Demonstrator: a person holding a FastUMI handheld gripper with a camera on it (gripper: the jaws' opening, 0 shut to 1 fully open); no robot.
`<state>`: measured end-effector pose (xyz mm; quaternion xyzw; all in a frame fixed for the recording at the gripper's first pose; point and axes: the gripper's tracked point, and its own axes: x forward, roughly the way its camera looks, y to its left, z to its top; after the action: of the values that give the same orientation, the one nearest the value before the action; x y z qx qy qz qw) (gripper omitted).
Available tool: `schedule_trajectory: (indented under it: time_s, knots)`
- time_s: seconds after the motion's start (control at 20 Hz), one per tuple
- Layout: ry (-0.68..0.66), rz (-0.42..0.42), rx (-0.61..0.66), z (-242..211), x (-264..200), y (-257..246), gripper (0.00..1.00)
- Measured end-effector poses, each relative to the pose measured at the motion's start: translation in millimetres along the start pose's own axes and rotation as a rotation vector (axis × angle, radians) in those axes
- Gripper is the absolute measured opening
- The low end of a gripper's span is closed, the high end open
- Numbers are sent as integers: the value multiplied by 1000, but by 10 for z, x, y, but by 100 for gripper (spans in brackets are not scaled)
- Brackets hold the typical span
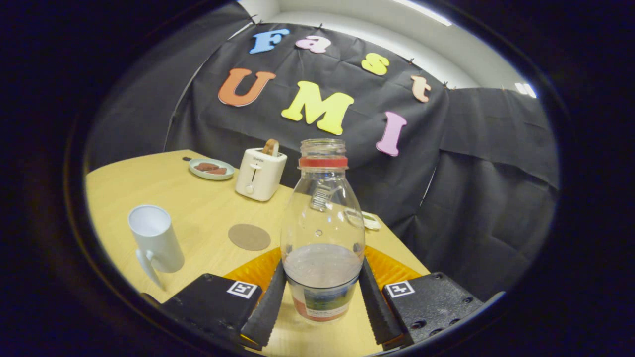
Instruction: Take the bottle from table, then pour the juice into the cup, finally place the bottle on the coaster
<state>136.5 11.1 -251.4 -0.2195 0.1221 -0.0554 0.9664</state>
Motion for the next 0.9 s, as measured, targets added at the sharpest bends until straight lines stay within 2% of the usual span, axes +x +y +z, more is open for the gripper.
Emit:
schedule_trajectory:
  time_s: [0.2,0.45,0.75,0.9]
  knots:
    - [19,-29,-145,3,-3,-34,79]
    - [39,-22,-292,32,15,0,79]
    - [-33,-34,-483,250,-3,180,79]
    - [-84,-52,-621,355,25,263,79]
